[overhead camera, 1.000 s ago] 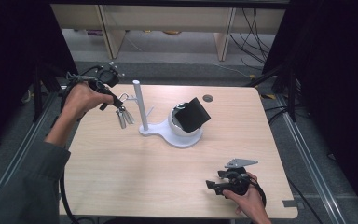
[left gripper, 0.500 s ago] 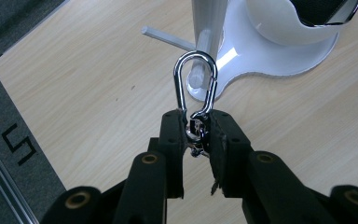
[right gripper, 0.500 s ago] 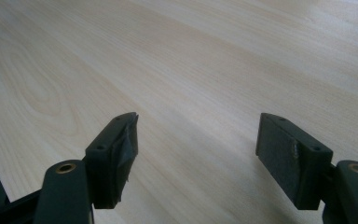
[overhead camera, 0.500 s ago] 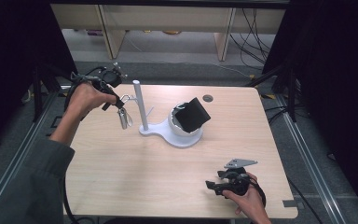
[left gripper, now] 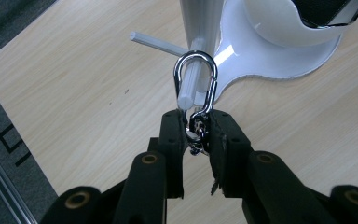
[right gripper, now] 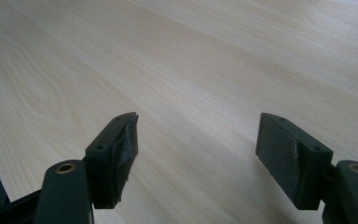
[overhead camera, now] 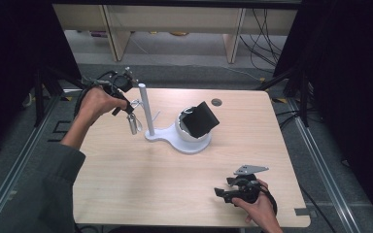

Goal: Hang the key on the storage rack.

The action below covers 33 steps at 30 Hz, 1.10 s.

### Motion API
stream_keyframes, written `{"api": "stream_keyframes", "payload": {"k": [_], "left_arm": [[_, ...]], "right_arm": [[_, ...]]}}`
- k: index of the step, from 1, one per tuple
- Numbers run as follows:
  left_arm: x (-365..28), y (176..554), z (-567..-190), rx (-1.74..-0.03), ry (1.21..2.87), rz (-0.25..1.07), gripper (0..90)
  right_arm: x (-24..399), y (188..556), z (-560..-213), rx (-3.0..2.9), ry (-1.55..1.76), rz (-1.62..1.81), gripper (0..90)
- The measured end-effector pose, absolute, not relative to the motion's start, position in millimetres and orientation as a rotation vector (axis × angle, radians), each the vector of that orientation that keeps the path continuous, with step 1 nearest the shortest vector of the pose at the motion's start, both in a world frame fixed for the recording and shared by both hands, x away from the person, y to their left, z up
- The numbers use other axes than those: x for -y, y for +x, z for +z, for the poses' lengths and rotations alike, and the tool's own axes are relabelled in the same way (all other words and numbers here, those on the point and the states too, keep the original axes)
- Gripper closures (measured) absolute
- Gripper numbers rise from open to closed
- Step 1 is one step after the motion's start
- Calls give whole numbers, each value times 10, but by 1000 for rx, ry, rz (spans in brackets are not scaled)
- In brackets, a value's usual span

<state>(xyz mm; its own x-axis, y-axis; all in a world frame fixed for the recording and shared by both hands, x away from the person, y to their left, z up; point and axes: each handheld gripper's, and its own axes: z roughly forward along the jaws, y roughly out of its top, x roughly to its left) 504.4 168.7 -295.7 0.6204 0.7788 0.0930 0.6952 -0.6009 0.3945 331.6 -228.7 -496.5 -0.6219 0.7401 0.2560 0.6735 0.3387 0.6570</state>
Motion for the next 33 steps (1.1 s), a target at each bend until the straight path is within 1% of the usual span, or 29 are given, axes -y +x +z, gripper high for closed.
{"api": "stream_keyframes", "payload": {"k": [16,33], "left_arm": [[-1625,5148,-3105,-1207,2498,360,753],[-1630,5155,-3141,-1219,2470,377,748]], "right_arm": [[2281,3308,-4959,-2497,1335,1157,304],[2281,3313,-4968,-2495,1344,1155,304]]}}
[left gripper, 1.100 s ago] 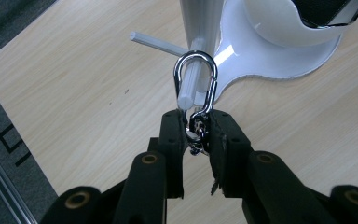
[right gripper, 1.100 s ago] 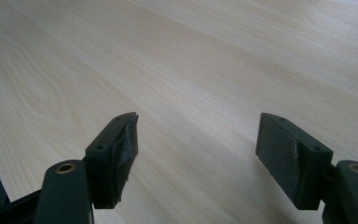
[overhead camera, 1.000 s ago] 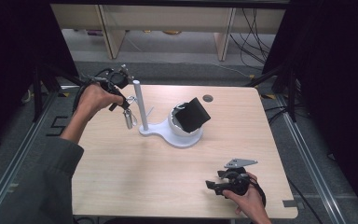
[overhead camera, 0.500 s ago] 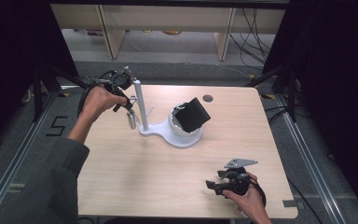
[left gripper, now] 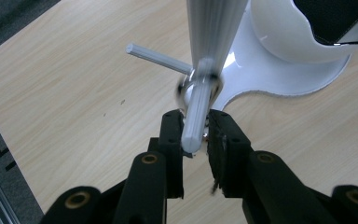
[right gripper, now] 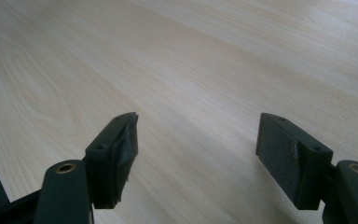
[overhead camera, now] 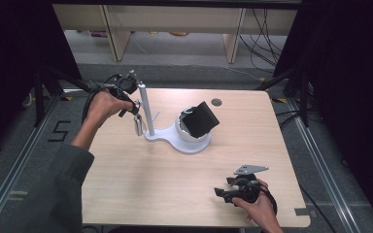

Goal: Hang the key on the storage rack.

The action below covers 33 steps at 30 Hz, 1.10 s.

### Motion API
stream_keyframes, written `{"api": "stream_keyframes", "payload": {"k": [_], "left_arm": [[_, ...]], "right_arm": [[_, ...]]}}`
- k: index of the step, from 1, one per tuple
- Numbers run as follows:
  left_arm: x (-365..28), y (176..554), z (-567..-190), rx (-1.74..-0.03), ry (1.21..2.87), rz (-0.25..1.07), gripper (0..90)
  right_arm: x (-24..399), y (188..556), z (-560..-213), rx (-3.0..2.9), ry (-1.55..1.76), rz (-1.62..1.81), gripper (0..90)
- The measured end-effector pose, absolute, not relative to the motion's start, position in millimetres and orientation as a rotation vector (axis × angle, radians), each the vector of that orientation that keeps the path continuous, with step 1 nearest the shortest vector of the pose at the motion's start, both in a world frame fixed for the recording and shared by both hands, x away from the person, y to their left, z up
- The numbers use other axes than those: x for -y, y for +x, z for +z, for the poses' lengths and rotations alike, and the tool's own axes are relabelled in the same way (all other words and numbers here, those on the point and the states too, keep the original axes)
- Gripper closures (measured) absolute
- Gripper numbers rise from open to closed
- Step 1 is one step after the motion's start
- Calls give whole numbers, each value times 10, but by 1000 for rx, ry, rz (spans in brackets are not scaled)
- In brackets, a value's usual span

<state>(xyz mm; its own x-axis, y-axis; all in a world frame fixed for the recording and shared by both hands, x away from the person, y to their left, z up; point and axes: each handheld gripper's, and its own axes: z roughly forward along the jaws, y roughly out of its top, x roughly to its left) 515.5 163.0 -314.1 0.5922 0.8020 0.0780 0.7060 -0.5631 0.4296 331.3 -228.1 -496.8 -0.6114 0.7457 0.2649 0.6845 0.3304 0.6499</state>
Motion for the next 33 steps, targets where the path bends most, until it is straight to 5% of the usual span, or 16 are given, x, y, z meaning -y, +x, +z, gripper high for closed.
{"api": "stream_keyframes", "payload": {"k": [33], "left_arm": [[-1737,4597,-3178,-1140,2435,340,430]], "right_arm": [[2267,3328,-4980,-2493,1323,1150,303]]}}
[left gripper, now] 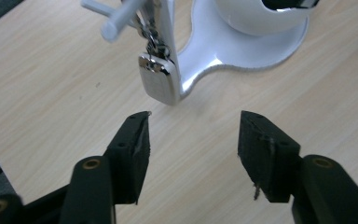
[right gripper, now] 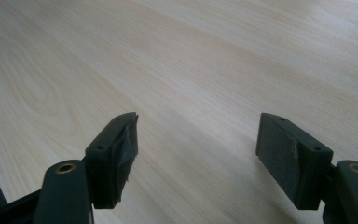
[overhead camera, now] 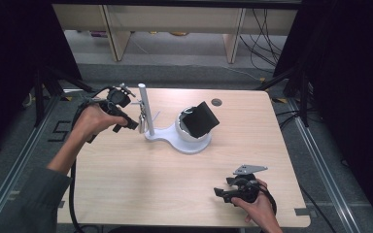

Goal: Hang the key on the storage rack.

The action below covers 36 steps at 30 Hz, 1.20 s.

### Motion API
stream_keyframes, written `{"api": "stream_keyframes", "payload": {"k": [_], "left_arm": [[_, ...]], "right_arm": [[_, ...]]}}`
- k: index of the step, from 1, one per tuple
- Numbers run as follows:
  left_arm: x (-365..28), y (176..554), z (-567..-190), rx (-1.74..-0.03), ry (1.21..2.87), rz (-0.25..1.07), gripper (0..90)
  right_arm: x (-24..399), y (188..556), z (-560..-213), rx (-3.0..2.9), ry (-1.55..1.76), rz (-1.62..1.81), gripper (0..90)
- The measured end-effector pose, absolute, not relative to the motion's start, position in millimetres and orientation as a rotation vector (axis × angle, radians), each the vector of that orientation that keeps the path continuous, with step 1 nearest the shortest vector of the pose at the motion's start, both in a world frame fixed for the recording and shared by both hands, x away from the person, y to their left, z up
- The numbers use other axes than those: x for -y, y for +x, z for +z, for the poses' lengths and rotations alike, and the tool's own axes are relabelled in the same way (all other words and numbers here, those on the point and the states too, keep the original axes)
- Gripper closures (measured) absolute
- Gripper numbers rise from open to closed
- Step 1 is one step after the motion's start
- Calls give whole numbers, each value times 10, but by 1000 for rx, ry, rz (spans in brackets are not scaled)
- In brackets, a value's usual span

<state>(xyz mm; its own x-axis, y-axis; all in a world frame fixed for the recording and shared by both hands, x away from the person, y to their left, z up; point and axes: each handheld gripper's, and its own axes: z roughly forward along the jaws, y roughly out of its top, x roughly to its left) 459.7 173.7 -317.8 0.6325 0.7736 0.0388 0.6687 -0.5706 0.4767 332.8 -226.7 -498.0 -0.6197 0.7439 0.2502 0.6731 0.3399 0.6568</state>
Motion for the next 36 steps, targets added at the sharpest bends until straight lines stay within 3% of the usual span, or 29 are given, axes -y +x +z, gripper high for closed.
{"api": "stream_keyframes", "payload": {"k": [13,36], "left_arm": [[-1805,4221,-3388,-1055,2415,279,282],[-1730,3577,-4153,-890,2352,241,218]], "right_arm": [[2253,3332,-4987,-2494,1338,1146,303],[2254,3340,-4990,-2485,1321,1167,294]]}}
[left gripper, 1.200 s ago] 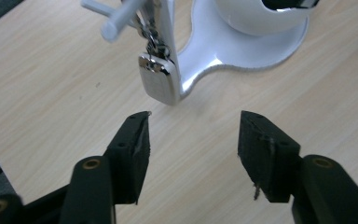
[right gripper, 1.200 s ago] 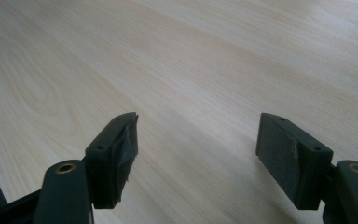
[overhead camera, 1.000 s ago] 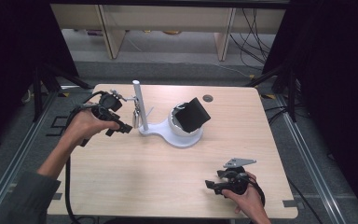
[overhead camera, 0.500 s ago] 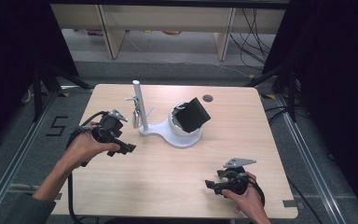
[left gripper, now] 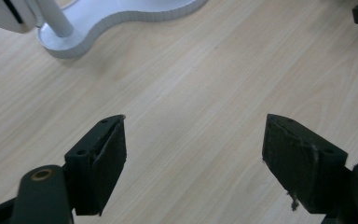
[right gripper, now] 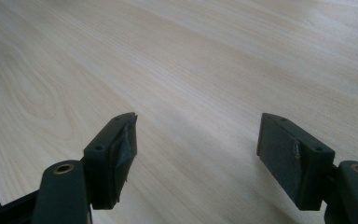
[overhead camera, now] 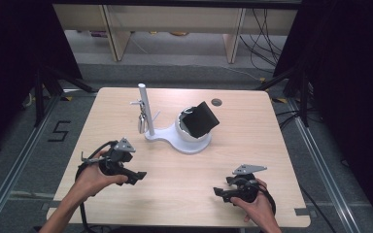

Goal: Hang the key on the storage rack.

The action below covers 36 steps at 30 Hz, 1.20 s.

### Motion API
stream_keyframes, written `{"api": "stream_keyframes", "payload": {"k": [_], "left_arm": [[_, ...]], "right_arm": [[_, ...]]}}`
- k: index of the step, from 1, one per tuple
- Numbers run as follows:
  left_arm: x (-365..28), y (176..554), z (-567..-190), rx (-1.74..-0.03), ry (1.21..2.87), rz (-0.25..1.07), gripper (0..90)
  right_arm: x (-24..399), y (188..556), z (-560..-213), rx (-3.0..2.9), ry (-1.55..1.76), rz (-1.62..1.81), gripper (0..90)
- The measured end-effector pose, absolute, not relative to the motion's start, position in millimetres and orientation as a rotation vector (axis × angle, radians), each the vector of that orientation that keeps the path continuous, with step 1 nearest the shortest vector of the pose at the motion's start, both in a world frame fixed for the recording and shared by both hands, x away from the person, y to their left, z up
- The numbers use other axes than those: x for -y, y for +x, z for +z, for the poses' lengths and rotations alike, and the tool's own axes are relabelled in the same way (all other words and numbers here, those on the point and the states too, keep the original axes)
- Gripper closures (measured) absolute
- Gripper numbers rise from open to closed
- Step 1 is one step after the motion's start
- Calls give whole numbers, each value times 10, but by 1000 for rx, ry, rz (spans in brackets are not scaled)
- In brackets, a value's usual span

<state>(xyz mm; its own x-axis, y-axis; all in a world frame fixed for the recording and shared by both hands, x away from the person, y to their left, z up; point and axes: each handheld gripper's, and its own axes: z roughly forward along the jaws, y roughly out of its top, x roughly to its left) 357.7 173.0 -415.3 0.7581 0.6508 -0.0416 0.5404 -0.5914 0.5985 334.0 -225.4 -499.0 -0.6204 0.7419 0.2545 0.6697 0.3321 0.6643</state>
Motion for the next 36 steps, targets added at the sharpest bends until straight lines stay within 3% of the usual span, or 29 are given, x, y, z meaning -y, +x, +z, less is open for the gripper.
{"api": "stream_keyframes", "payload": {"k": [25,36], "left_arm": [[-1819,3102,-4794,-857,2376,251,195],[-1855,2926,-4915,-881,2327,330,195]], "right_arm": [[2249,3335,-4991,-2486,1324,1132,293],[2214,3316,-4980,-2500,1322,1166,290]]}}
